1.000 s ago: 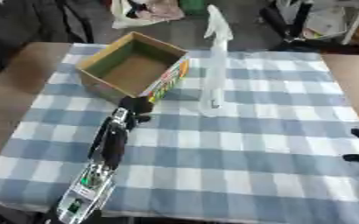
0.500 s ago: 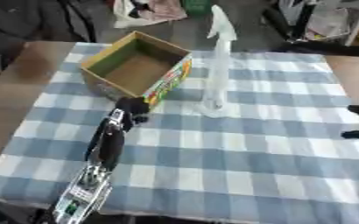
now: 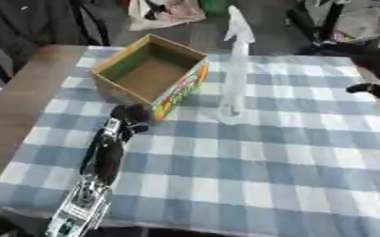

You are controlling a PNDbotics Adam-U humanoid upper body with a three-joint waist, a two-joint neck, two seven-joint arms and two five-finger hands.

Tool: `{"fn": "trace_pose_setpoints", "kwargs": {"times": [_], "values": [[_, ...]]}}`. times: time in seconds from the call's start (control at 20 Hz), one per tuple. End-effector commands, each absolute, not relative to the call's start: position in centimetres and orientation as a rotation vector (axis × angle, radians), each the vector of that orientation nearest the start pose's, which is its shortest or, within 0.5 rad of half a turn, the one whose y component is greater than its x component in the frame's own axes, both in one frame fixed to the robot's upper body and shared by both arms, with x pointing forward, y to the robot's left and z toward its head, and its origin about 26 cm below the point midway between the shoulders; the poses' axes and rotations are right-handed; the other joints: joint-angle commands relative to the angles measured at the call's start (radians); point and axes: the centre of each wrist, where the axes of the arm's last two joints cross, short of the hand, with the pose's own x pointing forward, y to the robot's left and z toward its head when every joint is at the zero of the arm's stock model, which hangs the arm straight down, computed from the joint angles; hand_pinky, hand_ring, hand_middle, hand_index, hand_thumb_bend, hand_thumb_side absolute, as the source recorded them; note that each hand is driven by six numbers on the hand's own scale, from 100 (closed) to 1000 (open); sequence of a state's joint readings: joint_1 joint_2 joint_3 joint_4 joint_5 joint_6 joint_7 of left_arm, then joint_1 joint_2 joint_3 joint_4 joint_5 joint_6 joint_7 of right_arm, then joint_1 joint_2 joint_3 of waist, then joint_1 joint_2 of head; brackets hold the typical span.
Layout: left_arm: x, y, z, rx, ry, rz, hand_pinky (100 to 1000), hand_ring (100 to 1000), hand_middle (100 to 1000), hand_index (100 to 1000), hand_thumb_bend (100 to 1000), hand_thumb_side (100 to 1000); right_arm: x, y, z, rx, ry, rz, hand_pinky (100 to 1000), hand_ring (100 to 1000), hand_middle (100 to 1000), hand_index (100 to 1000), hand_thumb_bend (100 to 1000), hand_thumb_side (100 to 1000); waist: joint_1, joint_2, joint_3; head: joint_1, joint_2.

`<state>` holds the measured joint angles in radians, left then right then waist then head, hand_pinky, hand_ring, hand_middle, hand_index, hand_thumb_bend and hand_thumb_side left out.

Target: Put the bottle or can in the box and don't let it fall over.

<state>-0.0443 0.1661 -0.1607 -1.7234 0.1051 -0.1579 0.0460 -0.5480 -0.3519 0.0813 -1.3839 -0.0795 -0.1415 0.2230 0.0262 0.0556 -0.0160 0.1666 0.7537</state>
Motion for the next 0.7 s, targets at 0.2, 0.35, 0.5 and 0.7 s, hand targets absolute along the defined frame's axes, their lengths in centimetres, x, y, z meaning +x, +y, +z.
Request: {"fn": "trace_pose_setpoints", "kwargs": {"times": [0.2, 0.35, 0.5, 0.7], "values": [[28.6, 21.8, 5.3, -0.162, -1.937, -0.171, 777, 786, 693, 813, 201, 1000, 43.2, -27.3, 13.9, -0.119, -1.938, 0.595, 699, 1000, 899, 1000, 100, 796, 0.009, -0.008, 0.049, -0.092, -0.033], [28.7, 21.6, 5.4, -0.177, -1.94, -0.178, 777, 786, 693, 814, 204, 1000, 44.4, -27.1, 13.8, -0.17, -1.926, 0.618, 729, 1000, 957, 1000, 100, 806, 0.014, -0.008, 0.075, -0.135, -0.043], [28.8, 21.4, 5.6, -0.192, -1.945, -0.187, 775, 786, 693, 814, 200, 1000, 45.4, -27.0, 13.4, -0.22, -1.899, 0.648, 744, 1000, 971, 1000, 100, 813, 0.017, -0.005, 0.105, -0.181, -0.052], [28.9, 21.3, 5.9, -0.201, -1.954, -0.194, 766, 784, 693, 814, 199, 1000, 46.5, -26.8, 12.8, -0.283, -1.873, 0.674, 759, 1000, 976, 1000, 100, 792, 0.019, 0.003, 0.137, -0.232, -0.057]]}}
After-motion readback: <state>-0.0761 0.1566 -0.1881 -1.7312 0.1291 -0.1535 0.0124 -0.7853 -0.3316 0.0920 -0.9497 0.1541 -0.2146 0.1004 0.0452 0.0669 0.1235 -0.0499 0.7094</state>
